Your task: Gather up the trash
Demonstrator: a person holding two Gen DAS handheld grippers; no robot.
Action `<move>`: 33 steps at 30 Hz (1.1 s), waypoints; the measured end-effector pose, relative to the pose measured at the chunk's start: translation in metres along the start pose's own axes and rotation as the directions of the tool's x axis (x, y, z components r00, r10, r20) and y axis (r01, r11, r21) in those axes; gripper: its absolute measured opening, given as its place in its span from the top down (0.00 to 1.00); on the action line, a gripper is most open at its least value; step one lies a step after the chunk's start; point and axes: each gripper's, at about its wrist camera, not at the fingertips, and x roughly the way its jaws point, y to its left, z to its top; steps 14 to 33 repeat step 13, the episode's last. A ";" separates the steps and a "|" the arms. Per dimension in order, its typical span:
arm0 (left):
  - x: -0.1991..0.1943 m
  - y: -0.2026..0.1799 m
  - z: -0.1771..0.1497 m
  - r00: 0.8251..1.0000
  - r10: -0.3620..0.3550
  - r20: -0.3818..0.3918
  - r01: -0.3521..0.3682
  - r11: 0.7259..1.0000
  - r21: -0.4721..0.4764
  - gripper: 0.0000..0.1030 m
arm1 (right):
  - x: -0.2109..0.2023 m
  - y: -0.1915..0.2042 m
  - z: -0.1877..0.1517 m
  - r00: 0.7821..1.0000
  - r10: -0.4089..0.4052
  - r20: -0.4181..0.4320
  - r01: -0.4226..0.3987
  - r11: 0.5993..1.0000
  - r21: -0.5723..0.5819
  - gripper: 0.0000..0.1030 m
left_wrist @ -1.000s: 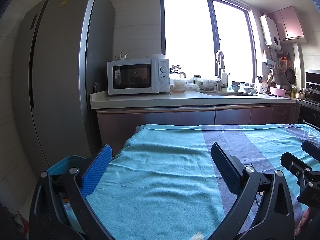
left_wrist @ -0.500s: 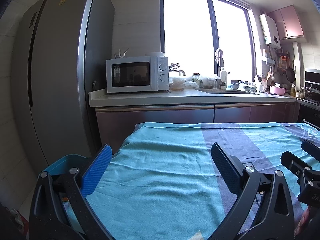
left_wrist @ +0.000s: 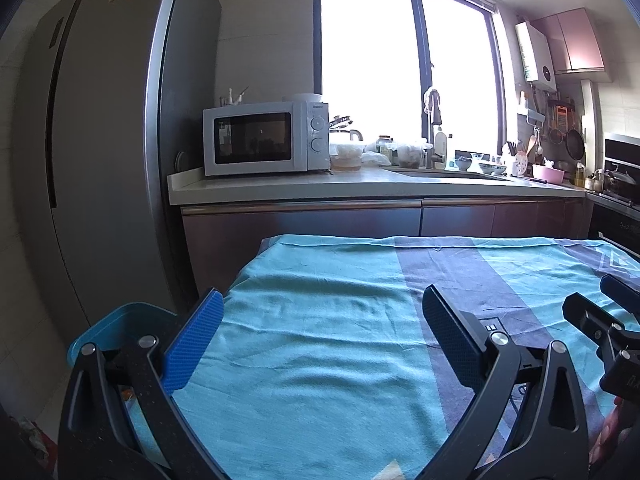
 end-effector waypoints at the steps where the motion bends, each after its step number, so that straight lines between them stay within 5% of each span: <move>1: 0.002 0.000 0.000 1.000 -0.002 -0.004 0.002 1.000 -0.001 0.05 | 0.001 -0.002 0.001 1.000 -0.002 0.000 0.002 1.000 0.001 0.06; 7: 0.031 -0.002 0.002 0.992 -0.017 -0.121 0.018 1.000 0.008 0.05 | 0.010 -0.015 0.000 0.999 0.003 -0.048 -0.001 1.000 0.025 0.06; 13: 0.076 0.002 0.001 0.962 -0.026 -0.271 0.028 1.000 0.004 0.05 | 0.017 -0.030 0.002 0.996 0.007 -0.087 -0.004 1.000 0.026 0.06; 33: 0.076 0.002 0.001 0.962 -0.026 -0.271 0.028 1.000 0.004 0.05 | 0.017 -0.030 0.002 0.996 0.007 -0.087 -0.004 1.000 0.026 0.06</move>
